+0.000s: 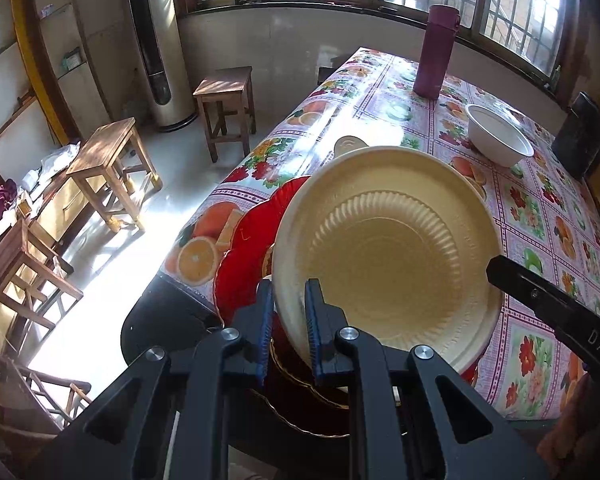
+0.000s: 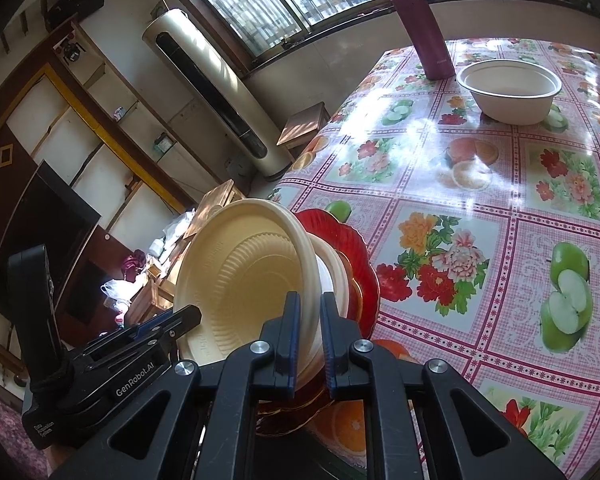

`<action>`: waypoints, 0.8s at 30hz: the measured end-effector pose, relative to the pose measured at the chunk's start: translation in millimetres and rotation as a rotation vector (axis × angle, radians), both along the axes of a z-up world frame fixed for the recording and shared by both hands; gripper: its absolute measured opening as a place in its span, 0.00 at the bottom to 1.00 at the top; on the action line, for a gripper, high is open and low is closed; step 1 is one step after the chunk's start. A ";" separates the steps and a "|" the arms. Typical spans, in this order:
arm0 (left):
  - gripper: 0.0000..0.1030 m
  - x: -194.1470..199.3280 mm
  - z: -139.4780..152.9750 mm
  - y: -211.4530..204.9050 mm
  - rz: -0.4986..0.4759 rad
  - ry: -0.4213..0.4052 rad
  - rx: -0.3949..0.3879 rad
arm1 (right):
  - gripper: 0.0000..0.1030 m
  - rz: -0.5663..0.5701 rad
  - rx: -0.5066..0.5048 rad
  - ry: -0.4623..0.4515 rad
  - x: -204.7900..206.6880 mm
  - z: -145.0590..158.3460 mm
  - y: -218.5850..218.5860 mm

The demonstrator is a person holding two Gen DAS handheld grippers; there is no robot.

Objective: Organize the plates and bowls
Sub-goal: 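Lower the beige bowl onto the stack and open the left gripper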

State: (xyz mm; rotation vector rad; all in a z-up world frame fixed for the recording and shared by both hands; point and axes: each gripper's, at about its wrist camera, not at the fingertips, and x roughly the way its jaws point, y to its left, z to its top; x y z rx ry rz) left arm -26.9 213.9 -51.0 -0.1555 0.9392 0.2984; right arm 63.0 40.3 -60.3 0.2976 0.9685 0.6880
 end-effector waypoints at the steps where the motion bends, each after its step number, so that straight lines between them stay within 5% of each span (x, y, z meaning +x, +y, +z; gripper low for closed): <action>1: 0.13 -0.1 -0.2 0.7 -0.001 0.002 -0.005 | 0.11 -0.001 0.000 0.000 -0.2 -0.2 -0.2; 24: 0.13 -16.4 28.8 1.8 -0.055 -0.038 -0.048 | 0.13 0.016 0.123 0.076 -2.2 9.4 -20.3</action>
